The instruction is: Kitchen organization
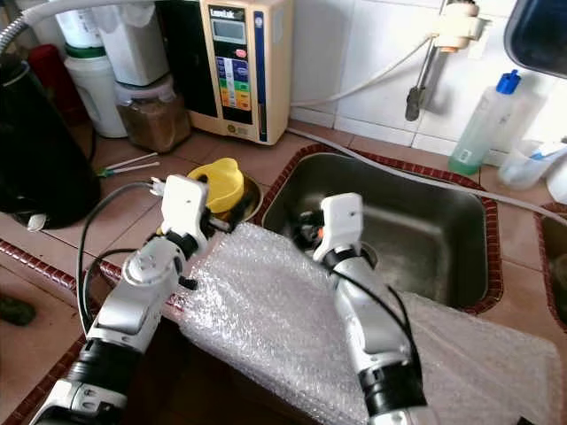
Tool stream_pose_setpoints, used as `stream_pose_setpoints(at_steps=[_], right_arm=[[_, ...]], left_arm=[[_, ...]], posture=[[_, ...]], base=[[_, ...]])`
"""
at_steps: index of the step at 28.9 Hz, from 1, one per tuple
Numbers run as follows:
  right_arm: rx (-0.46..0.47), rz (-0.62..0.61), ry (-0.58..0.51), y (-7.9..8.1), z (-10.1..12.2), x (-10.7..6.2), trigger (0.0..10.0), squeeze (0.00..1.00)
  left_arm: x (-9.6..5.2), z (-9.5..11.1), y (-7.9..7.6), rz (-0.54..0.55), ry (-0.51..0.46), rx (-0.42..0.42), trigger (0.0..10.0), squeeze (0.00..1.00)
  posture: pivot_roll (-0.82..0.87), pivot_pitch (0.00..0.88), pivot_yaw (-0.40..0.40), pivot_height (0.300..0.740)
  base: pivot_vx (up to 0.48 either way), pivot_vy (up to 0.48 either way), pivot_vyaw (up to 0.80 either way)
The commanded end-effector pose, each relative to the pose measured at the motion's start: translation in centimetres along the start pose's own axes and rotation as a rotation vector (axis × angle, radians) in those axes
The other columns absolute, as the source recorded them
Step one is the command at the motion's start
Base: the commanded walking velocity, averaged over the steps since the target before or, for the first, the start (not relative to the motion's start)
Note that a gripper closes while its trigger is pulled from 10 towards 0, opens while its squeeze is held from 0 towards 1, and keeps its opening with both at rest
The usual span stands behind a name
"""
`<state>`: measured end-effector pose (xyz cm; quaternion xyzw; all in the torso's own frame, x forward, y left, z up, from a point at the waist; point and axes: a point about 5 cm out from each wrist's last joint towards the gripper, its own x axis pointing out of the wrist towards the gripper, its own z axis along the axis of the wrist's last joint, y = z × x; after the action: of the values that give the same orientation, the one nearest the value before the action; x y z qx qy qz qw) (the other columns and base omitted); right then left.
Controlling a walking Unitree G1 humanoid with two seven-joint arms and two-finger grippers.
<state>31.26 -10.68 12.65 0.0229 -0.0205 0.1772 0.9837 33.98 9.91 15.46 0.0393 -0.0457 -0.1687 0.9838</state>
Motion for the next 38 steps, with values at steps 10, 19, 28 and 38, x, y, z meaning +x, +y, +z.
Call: stream_pose_setpoints(at_steps=[10, 19, 28, 38], right_arm=[[0.073, 0.129, -0.072, 2.3, 2.2, -1.2, 10.0, 0.00], [0.048, 0.225, -0.043, 3.6, 1.9, -1.6, 10.0, 0.00], [0.047, 0.237, -0.024, 3.7, 1.7, -1.8, 10.0, 0.00], [0.044, 0.261, 0.001, 4.0, 1.4, -1.8, 10.0, 0.00]], left_arm=[[0.6, -0.7, 3.3, 0.293, 0.056, -0.247, 10.0, 0.00], [1.0, -2.1, 3.6, 0.363, 0.158, -0.418, 10.0, 0.00], [1.6, -1.5, 3.8, 0.356, 0.161, -0.415, 10.0, 0.00], [1.7, -1.2, 4.2, 0.356, 0.183, -0.288, 10.0, 0.00]], posture=[[-0.02, 0.000, 0.042, 0.740], [-0.02, 0.000, 0.040, 0.740], [-0.02, 0.000, 0.040, 0.740], [-0.02, 0.000, 0.033, 0.740]], base=[[0.000, 0.000, 0.00], [0.000, 0.000, 0.00], [0.000, 0.000, 0.00], [0.000, 0.000, 0.00]])
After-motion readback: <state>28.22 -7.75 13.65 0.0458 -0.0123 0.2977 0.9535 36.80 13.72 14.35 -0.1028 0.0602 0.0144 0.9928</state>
